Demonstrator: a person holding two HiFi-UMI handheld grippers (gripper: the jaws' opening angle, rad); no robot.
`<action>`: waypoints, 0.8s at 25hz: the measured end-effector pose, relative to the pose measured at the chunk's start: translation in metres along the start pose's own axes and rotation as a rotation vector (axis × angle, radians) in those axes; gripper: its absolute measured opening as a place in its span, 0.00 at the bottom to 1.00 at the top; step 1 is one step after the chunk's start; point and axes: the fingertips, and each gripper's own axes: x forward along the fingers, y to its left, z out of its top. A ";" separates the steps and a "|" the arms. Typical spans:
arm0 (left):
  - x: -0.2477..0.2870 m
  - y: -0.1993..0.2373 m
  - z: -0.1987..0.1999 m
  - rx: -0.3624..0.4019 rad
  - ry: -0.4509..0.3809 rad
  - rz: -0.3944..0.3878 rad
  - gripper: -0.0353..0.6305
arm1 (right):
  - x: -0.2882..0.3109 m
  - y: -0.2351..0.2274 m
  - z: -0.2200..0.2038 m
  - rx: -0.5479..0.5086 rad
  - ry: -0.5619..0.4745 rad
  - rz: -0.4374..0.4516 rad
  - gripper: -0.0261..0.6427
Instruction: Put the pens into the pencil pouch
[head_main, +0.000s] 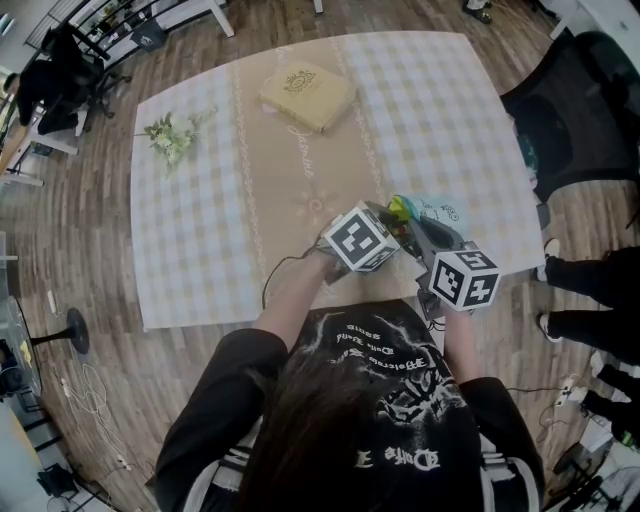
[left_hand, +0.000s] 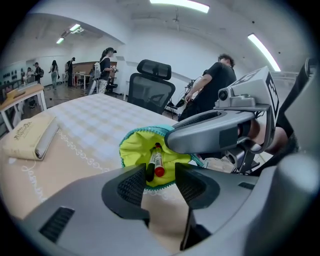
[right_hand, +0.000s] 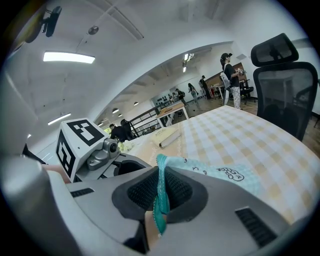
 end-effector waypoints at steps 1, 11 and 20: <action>-0.002 0.000 0.000 -0.006 -0.013 -0.003 0.37 | -0.001 0.000 0.001 0.002 -0.002 0.000 0.10; -0.042 0.018 -0.006 -0.200 -0.243 0.040 0.42 | -0.005 -0.008 0.010 -0.010 -0.027 -0.019 0.10; -0.088 0.050 -0.019 -0.357 -0.463 0.116 0.28 | -0.008 -0.027 0.034 -0.113 -0.048 -0.088 0.10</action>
